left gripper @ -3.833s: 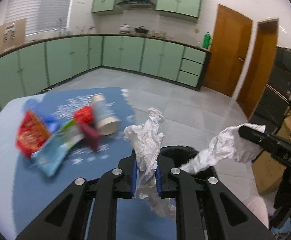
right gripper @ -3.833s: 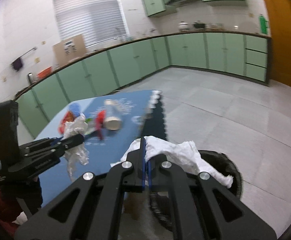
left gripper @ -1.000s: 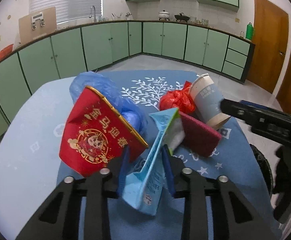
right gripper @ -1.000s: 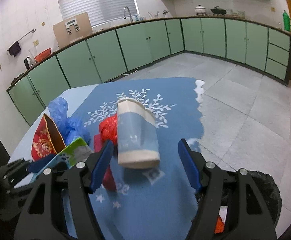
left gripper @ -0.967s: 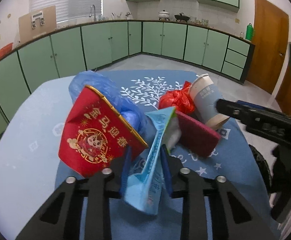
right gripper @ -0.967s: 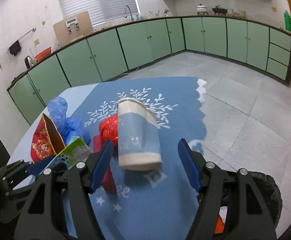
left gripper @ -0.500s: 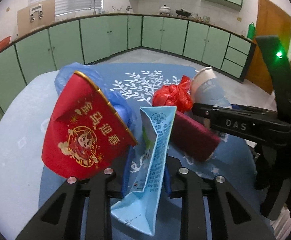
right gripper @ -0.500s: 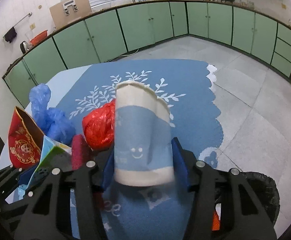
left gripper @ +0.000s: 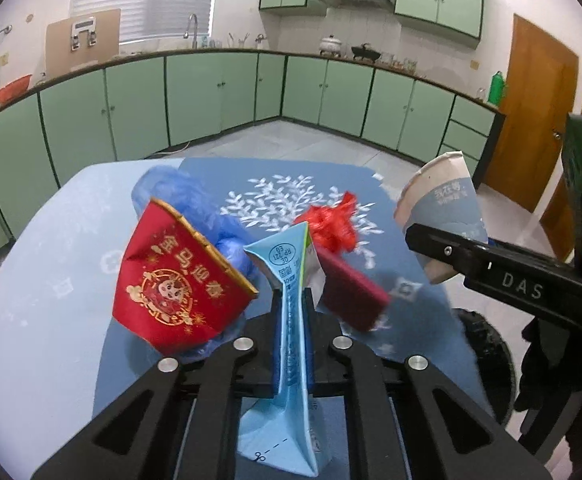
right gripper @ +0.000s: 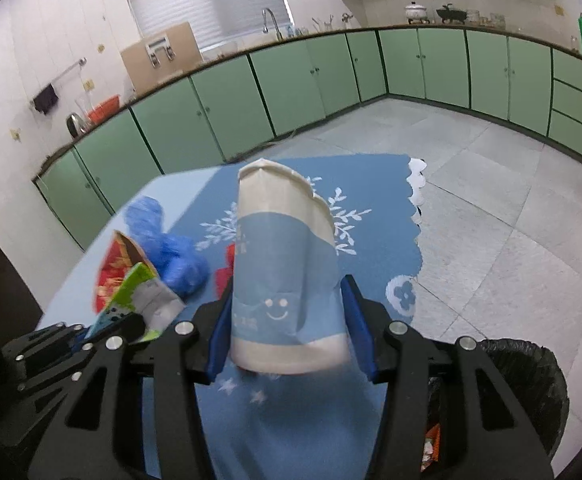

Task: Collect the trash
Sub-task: 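Carry the milk carton and paper cup over the black bin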

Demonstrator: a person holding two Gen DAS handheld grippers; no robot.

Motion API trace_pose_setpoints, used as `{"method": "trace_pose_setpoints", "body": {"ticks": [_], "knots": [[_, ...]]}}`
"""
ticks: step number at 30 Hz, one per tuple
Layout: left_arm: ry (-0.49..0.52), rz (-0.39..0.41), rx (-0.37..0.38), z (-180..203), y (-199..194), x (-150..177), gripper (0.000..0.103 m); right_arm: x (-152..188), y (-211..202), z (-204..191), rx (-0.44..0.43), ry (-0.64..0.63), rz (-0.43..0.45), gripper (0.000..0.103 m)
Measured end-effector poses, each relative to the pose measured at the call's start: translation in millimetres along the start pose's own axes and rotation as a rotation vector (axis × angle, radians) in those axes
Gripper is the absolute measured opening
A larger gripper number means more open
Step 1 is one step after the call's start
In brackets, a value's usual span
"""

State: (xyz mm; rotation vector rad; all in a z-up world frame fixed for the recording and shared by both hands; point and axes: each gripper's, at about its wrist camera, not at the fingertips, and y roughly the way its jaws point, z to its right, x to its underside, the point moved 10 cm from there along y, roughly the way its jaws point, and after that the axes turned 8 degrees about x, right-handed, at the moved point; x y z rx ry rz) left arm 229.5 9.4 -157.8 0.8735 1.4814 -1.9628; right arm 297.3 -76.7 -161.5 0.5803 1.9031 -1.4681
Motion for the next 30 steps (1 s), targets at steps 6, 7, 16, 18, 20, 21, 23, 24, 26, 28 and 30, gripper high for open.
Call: {"method": "trace_pose_setpoints", "body": {"ticks": [6, 7, 16, 18, 20, 21, 23, 24, 26, 28, 30], "knots": [[0.032, 0.024, 0.06, 35, -24, 0, 0.008, 7, -49, 10, 0.005, 0.019, 0.048, 0.049], [0.038, 0.024, 0.07, 40, -27, 0, 0.008, 11, -60, 16, 0.013, 0.024, 0.053, 0.049], [0.1, 0.02, 0.175, 105, -35, 9, 0.008, 37, -114, 67, 0.08, 0.085, 0.073, 0.049], [0.11, 0.02, 0.196, 118, -35, 9, 0.008, 41, -121, 76, 0.097, 0.098, 0.079, 0.049], [0.12, 0.016, 0.229, 135, -34, 14, 0.008, 45, -132, 89, 0.118, 0.116, 0.087, 0.049], [0.125, 0.013, 0.238, 141, -34, 16, 0.008, 47, -135, 95, 0.127, 0.121, 0.089, 0.049], [0.14, 0.004, 0.266, 158, -29, 19, 0.008, 52, -143, 110, 0.156, 0.133, 0.094, 0.049], [0.146, 0.001, 0.279, 166, -27, 21, 0.008, 55, -147, 118, 0.168, 0.142, 0.096, 0.049], [0.163, -0.007, 0.307, 186, -21, 24, 0.008, 63, -153, 135, 0.194, 0.164, 0.096, 0.049], [0.178, -0.012, 0.328, 203, -14, 25, 0.008, 71, -157, 152, 0.223, 0.186, 0.092, 0.049], [0.193, -0.015, 0.342, 218, -9, 28, 0.008, 79, -159, 170, 0.249, 0.206, 0.087, 0.049]]}}
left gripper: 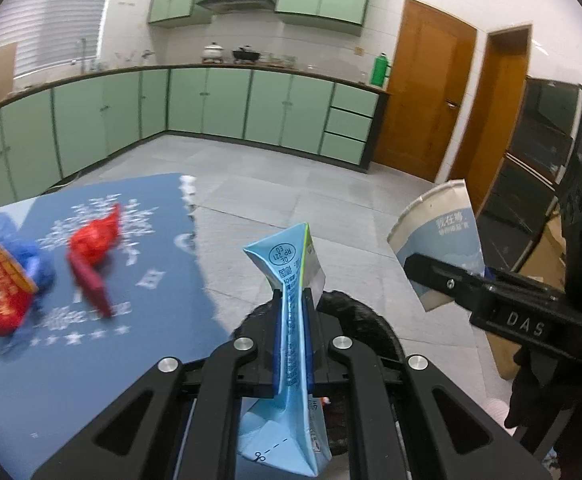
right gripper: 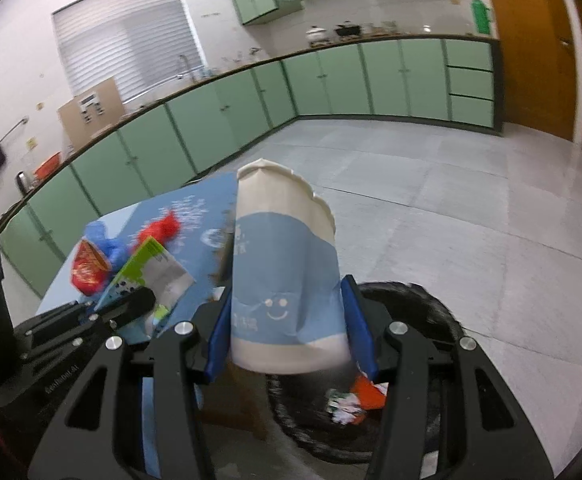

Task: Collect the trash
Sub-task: 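Carry the milk carton and paper cup over the black bin, then open both tools over the bin, dropping carton and cup, then move both open tools back to the remaining trash on the table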

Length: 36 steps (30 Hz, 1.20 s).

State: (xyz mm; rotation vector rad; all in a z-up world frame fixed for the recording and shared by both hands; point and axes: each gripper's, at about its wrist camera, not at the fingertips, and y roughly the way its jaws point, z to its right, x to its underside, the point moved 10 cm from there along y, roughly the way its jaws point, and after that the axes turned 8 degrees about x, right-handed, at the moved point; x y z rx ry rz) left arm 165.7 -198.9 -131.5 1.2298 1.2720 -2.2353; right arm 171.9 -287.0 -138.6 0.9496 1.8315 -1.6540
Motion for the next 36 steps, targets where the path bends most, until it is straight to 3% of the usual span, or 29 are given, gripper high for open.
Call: {"method": "trace_pose_setpoints", "body": {"ticks": [7, 14, 16, 17, 18, 19, 29, 36], "knots": [[0.035, -0.017, 0.012, 27, 45, -6, 0.008, 17, 17, 56, 0.091, 0.049, -0.024, 0.049], [0.04, -0.04, 0.003, 35, 78, -8, 0.009, 31, 42, 74, 0.121, 0.064, -0.066, 0.053], [0.04, -0.052, 0.005, 36, 85, -8, 0.012, 35, 47, 76, 0.137, 0.052, -0.081, 0.058], [0.035, -0.053, 0.004, 35, 87, -8, 0.027, 35, 49, 77, 0.154, 0.049, -0.079, 0.064], [0.031, -0.05, 0.002, 33, 87, -9, 0.041, 35, 50, 78, 0.162, 0.049, -0.075, 0.065], [0.024, -0.04, -0.001, 30, 85, -10, 0.043, 35, 50, 79, 0.168, 0.054, -0.072, 0.066], [-0.001, 0.029, -0.04, 0, 44, -27, 0.048, 11, 29, 64, 0.158, 0.063, 0.012, 0.081], [-0.03, 0.088, -0.136, -53, -6, -36, 0.049, -14, 22, -2, 0.07, 0.001, 0.056, 0.083]]}}
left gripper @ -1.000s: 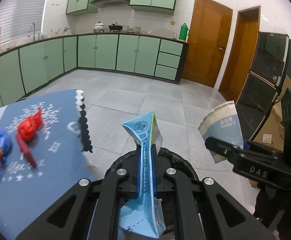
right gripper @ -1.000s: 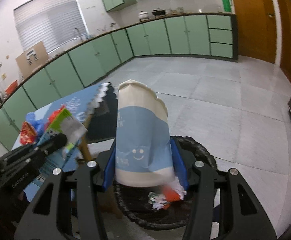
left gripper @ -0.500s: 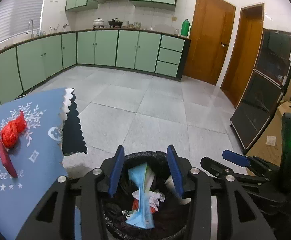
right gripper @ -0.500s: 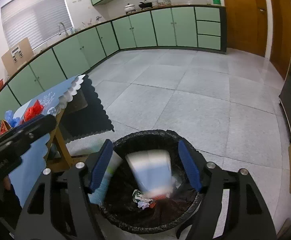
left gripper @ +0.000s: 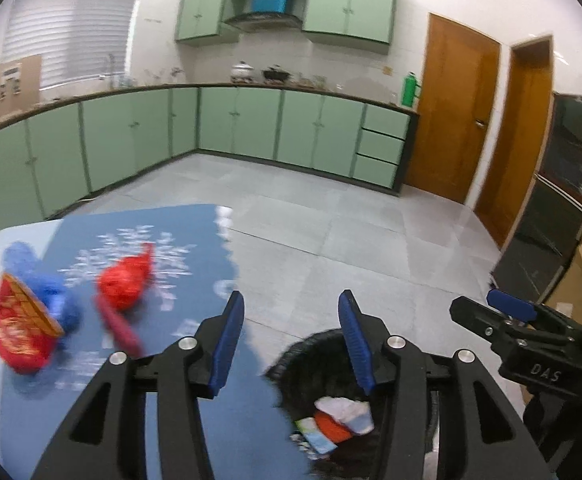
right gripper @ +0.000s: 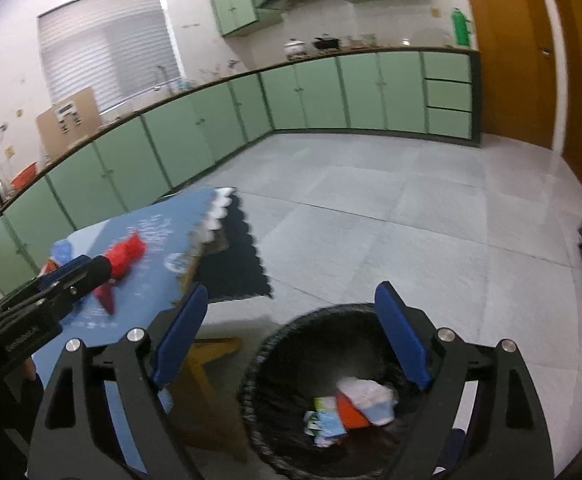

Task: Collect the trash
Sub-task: 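Move both open tools back to the remaining trash on the table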

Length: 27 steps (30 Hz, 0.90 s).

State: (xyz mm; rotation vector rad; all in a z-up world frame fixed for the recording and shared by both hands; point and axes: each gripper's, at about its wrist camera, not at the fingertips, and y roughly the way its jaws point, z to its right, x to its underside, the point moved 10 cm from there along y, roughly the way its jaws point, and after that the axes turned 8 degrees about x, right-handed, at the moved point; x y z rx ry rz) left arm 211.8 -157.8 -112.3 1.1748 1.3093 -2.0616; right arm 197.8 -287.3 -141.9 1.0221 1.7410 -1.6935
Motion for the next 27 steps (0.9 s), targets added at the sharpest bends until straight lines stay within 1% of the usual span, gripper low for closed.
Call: {"method": "trace_pose_setpoints", "body": {"ticks": [3, 8, 11, 15, 18, 21, 25, 27], "knots": [[-0.024, 0.018, -0.057, -32, -18, -4, 0.049, -5, 4, -41, -0.054, -0.043, -0.002, 0.083], [-0.052, 0.026, -0.168, -92, -47, 3, 0.049, -5, 18, -102, -0.118, -0.091, -0.023, 0.083], [-0.091, 0.022, -0.233, -133, -64, 14, 0.049, -1, 27, -136, -0.137, -0.138, -0.026, 0.083], [-0.133, 0.018, -0.331, -189, -88, 28, 0.049, 3, 38, -180, -0.189, -0.162, -0.032, 0.083], [-0.163, 0.014, -0.377, -220, -98, 34, 0.049, 9, 52, -219, -0.229, -0.193, -0.052, 0.082], [-0.188, 0.009, -0.399, -237, -104, 41, 0.049, 17, 67, -246, -0.241, -0.242, -0.08, 0.076], [-0.204, -0.006, -0.41, -250, -104, 51, 0.049, 28, 86, -262, -0.245, -0.287, -0.121, 0.066], [-0.212, -0.017, -0.406, -254, -99, 53, 0.049, 34, 96, -266, -0.238, -0.304, -0.152, 0.064]]}}
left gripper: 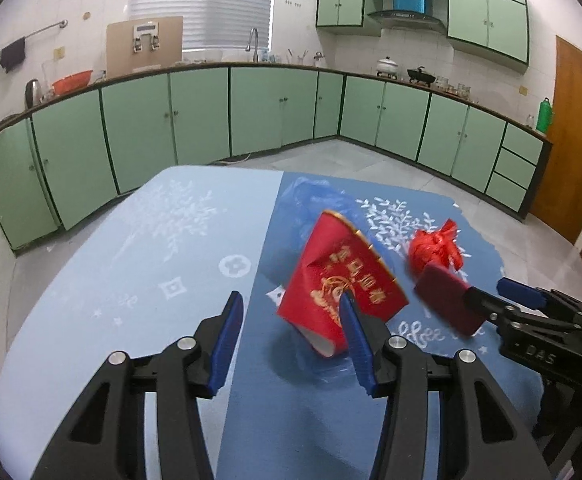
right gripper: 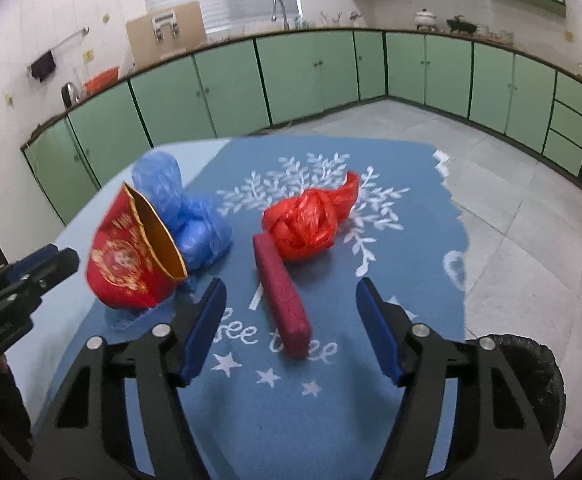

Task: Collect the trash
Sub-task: 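Move both open tools back to the remaining trash on the table, then grasp the red paper bag with the left tool while the right tool grasps the maroon foam stick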

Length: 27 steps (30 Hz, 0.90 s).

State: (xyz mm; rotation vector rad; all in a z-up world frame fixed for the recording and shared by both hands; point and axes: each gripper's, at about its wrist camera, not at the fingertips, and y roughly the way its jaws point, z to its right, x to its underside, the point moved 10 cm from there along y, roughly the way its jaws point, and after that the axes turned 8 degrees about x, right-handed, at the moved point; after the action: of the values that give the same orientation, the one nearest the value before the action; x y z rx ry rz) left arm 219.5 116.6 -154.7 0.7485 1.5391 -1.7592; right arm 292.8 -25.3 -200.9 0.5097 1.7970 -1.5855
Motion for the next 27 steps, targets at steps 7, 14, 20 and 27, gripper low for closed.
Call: {"method": "trace_pose_setpoints", "body": {"ticks": [7, 14, 20, 27], "knots": [[-0.006, -0.029, 0.024, 0, 15, 7, 0.062, 5, 23, -10, -0.041, -0.018, -0.08, 0.046], [-0.013, -0.088, 0.048, -1, 35, 8, 0.069, 11, 24, -20, -0.088, -0.049, -0.106, 0.012], [-0.042, -0.144, 0.083, 4, 47, 19, 0.056, 6, 5, -22, -0.107, -0.05, -0.067, 0.012], [-0.062, -0.133, 0.097, 15, 36, 26, 0.025, 1, -12, -19, -0.14, -0.015, -0.049, 0.012]]}}
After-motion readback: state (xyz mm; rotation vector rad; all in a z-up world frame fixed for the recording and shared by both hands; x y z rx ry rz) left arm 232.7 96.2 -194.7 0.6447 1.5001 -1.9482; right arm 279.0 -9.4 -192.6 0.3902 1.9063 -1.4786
